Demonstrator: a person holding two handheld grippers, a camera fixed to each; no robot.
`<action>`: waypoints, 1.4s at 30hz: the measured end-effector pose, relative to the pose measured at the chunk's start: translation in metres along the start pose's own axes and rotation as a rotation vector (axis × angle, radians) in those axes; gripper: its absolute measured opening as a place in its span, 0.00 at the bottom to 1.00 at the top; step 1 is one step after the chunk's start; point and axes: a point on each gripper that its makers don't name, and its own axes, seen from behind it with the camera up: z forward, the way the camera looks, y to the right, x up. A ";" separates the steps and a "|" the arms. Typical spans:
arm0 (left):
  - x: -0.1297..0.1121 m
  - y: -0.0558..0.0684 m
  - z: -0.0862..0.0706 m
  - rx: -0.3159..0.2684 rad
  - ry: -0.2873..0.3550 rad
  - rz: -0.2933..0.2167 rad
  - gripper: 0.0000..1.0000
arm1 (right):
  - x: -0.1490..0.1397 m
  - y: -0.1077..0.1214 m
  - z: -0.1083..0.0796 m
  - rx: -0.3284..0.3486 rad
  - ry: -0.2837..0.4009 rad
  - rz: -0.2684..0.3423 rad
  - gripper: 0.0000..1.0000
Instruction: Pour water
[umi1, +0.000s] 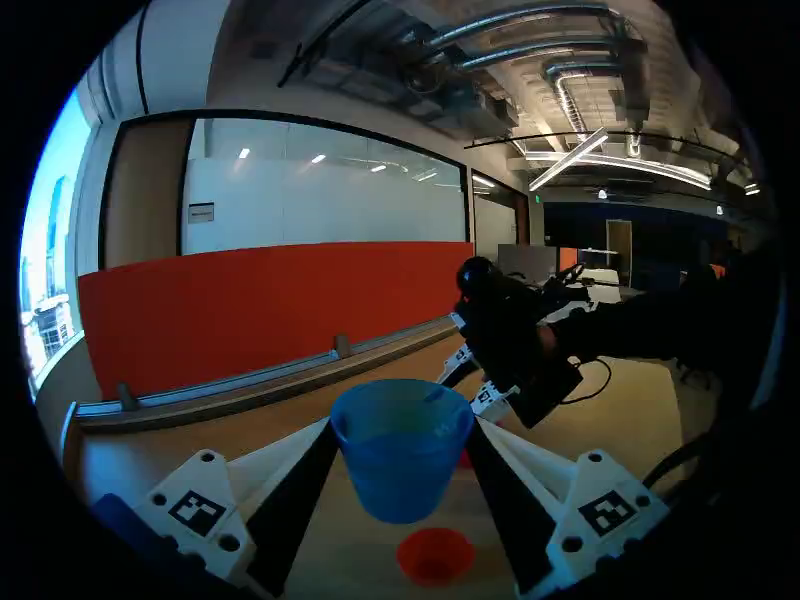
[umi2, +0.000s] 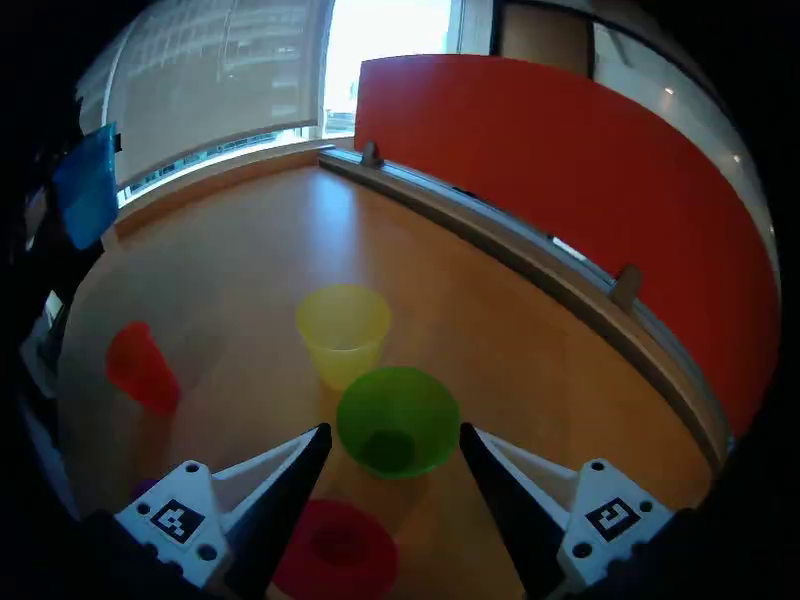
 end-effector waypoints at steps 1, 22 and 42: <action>-0.001 0.000 0.000 -0.001 -0.001 0.000 0.86 | -0.001 0.000 0.002 0.000 -0.004 0.002 1.00; -0.005 0.000 0.002 -0.001 -0.010 0.003 0.86 | -0.003 -0.008 0.018 0.031 -0.010 0.033 0.93; -0.004 0.001 0.002 -0.001 -0.014 0.002 0.87 | 0.043 -0.022 -0.030 0.046 0.166 0.032 0.93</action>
